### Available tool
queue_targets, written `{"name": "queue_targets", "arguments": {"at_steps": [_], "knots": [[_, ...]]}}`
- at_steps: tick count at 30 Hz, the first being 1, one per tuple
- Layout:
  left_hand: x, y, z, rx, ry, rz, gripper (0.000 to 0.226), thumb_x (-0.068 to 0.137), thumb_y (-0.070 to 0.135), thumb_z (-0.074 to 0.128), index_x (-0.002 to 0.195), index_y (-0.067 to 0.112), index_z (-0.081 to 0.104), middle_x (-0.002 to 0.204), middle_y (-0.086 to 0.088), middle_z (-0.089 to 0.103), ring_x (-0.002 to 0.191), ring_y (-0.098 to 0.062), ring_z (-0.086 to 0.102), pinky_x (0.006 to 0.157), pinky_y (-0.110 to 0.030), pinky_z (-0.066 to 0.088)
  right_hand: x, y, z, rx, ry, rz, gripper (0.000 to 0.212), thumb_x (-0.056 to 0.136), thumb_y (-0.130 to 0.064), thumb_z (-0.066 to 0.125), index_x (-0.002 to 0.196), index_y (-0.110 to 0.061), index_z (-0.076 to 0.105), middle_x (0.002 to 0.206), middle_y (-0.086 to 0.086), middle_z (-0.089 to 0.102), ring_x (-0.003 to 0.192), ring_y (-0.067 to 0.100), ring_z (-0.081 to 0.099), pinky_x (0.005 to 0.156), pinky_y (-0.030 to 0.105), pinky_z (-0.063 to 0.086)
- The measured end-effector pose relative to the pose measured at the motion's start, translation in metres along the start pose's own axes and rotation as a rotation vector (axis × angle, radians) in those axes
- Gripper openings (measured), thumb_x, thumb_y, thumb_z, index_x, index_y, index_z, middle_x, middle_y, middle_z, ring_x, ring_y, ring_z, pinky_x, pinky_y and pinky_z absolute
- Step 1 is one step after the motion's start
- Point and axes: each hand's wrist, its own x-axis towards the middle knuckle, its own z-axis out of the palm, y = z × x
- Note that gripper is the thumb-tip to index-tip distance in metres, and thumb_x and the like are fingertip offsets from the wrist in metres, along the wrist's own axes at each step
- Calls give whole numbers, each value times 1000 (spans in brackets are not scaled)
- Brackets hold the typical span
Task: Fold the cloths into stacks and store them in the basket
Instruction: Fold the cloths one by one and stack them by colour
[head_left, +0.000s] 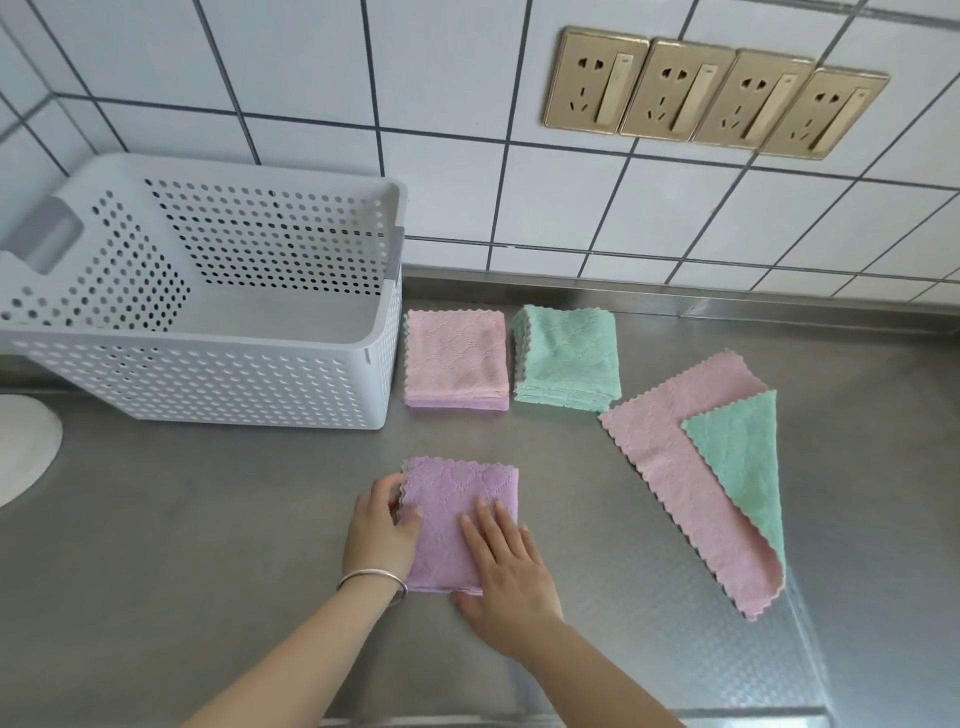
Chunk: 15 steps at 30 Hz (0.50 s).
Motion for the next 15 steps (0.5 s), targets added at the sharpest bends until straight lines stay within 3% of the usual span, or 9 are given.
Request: {"name": "queue_targets", "arguments": {"at_steps": [2, 3, 4, 6, 8, 11, 15], "knots": [[-3, -3, 6, 109, 11, 71, 44, 75, 14, 66, 118, 18, 55, 109, -10, 51, 97, -28, 57, 87, -33, 45, -1, 0, 4, -2, 6, -19, 76, 69, -67, 41, 133, -25, 43, 143, -4, 41, 139, 18, 19, 109, 35, 20], [-4, -5, 9, 166, 18, 95, 48, 73, 15, 69, 119, 16, 55, 113, -11, 49, 102, -29, 55, 90, -36, 45, -1, -2, 3, -1, 23, -22, 72, 72, -67, 39, 131, -26, 44, 142, -4, 44, 137, 19, 23, 108, 33, 14], [-6, -8, 11, 197, 27, 104, 51, 71, 16, 72, 119, 14, 56, 115, -13, 49, 104, -30, 54, 92, -38, 45, 0, -2, 2, 11, 57, -27, 65, 75, -63, 39, 128, -27, 46, 139, -3, 49, 133, 20, 31, 107, 32, 15], [-8, -12, 13, 235, 60, 60, 52, 66, 21, 77, 113, 10, 57, 115, -15, 50, 104, -34, 52, 92, -40, 43, 2, -4, -7, 131, 124, 29, 50, 76, -48, 44, 119, -24, 51, 124, -2, 62, 115, 20, 52, 99, 30, 37], [-9, -14, 10, 366, 125, -15, 54, 62, 37, 78, 107, 13, 60, 115, -14, 51, 106, -34, 47, 91, -39, 40, 5, -4, -15, 284, 235, 230, 45, 72, -29, 50, 115, -19, 53, 111, 2, 62, 99, 24, 59, 84, 33, 52], [-12, -14, 4, 512, 151, -86, 53, 62, 57, 71, 102, 24, 62, 118, -5, 47, 112, -27, 41, 91, -36, 38, 12, 4, -29, 430, 47, 576, 44, 84, -25, 51, 126, -13, 45, 123, 3, 48, 117, 23, 45, 98, 30, 40], [-7, -10, 5, 579, 43, -118, 45, 70, 59, 62, 101, 27, 65, 121, -1, 46, 114, -24, 40, 93, -32, 37, 13, 9, -28, 487, -170, 637, 36, 90, -35, 45, 118, -14, 50, 120, 3, 52, 114, 21, 48, 89, 30, 41]]}}
